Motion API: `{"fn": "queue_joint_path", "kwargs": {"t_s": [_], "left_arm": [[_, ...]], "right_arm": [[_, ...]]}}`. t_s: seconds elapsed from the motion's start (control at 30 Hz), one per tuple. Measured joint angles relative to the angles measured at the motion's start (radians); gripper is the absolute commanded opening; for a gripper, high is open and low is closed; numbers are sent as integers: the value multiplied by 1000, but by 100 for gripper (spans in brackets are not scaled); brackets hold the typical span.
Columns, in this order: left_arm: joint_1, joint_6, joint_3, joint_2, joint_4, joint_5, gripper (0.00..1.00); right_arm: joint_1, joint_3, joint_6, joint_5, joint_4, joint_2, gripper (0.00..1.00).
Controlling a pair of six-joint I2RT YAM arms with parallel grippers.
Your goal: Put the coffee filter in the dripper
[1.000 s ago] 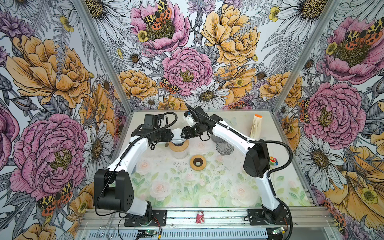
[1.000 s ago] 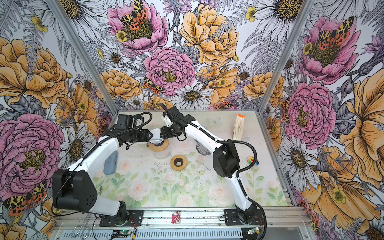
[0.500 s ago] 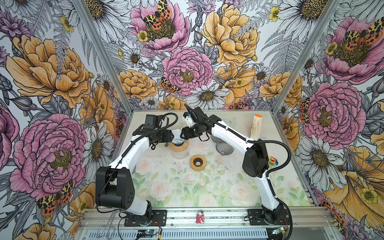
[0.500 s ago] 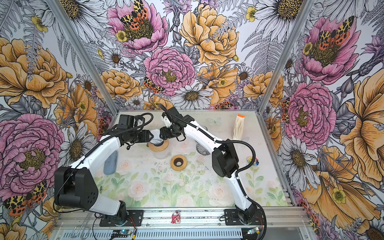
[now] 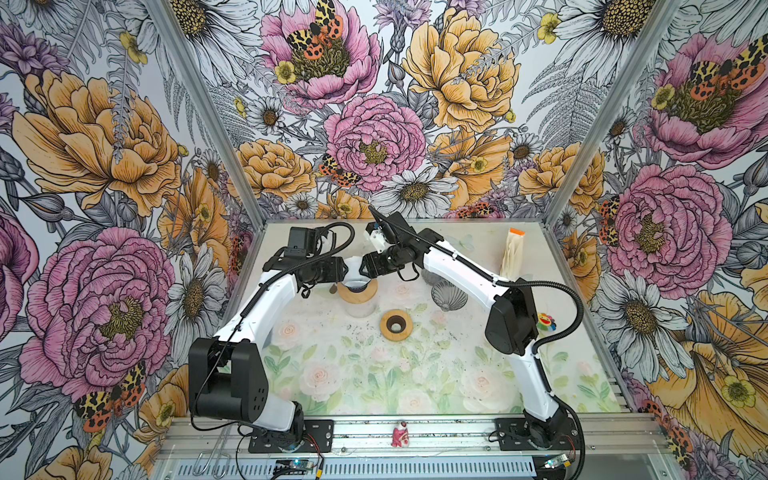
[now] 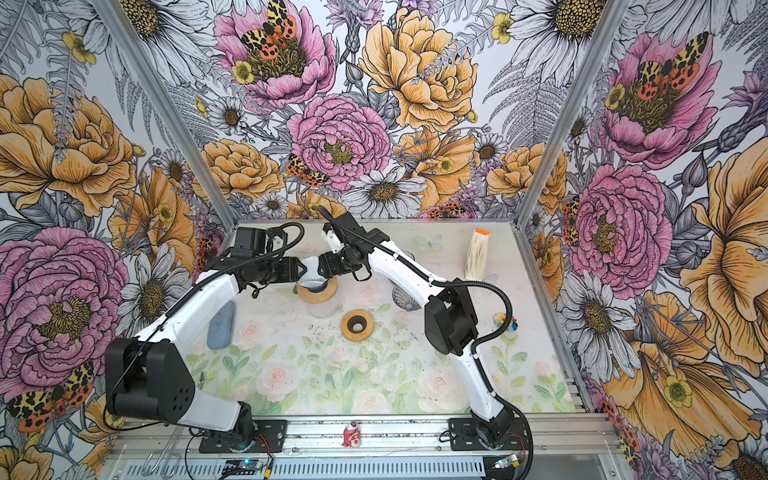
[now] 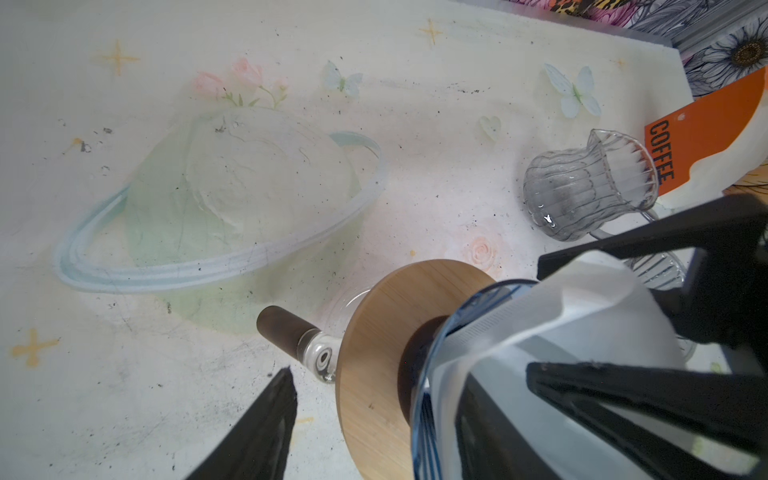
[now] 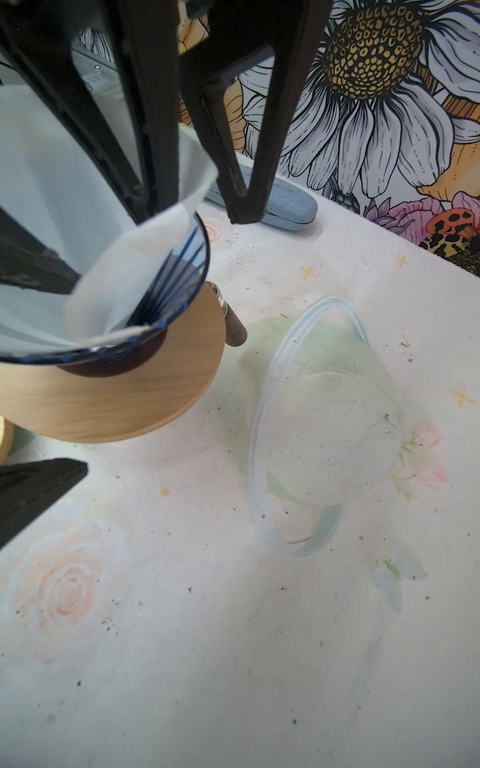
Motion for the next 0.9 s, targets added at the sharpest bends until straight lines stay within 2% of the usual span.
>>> {"fn": "queue_joint_path", "kwargs": {"t_s": [0.57,0.77,0.9], "left_arm": [[-5,0,19,-16,-1,3,65],[-14,1,38,-16,0,4,69],[-23,1,39,-25,-1,3,75]], "right_arm": [[0,0,-31,41,0,-48,68],[0,-3,-50,77,2,-89,69],[0,-60,-63,110,24,-148,70]]}}
